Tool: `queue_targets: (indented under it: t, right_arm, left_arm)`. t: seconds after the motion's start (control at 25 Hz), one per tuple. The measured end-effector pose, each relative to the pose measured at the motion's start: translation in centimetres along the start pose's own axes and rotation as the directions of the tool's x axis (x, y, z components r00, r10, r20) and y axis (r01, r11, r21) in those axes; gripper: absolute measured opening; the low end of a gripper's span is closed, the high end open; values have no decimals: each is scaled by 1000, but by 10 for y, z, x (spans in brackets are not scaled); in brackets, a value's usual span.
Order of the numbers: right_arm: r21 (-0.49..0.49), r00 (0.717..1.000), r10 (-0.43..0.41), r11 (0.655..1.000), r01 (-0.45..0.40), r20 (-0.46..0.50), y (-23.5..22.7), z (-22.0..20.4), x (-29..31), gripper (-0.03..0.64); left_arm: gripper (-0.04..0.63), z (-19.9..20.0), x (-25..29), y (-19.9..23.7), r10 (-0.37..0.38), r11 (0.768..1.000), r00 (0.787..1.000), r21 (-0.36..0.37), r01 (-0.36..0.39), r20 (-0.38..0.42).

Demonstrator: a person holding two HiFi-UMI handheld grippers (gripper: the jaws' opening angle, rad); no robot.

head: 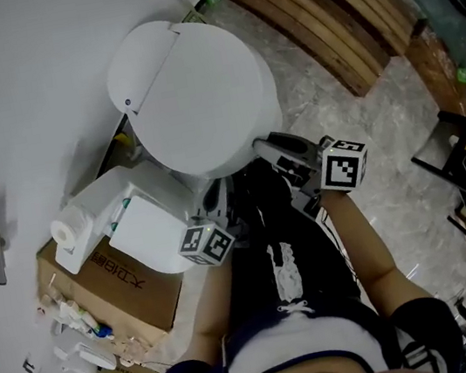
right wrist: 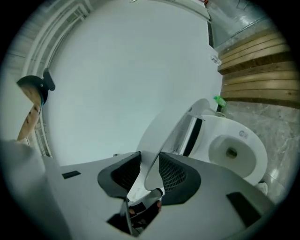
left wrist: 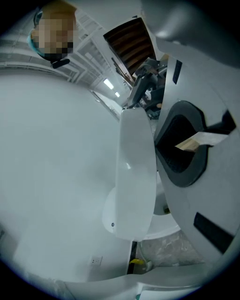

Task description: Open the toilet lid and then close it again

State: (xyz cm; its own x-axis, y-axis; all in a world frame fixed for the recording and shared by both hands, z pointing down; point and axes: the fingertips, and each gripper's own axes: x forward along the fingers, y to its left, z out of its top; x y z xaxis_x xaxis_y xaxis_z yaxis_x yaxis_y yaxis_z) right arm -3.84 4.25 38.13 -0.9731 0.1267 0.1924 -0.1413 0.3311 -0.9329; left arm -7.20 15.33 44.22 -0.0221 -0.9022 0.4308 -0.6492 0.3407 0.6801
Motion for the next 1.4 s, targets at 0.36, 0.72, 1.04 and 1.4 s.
queue_targets:
  t: [0.36,0.72,1.04,1.4]
  right_arm:
    - [-60,998,44,997,-47,-51,39,28,46,103]
    - [13,991,-121,992,122,-54,35,32,47,118]
    - [-106,995,-82,992,74,-65,62,47,76,126]
    - [-133,992,-95,988,83,-84,73,61,94,129]
  left_arm:
    - [6,52,-1,4,0,999,999,41,-2,50]
    - [6,59,-7,-16,-31,980,991,189,56,-134]
    - [6,101,-24,-48,-63,929,989,354,107,-135]
    - [6,182,-31,-27,119,786,992,606,-119,41]
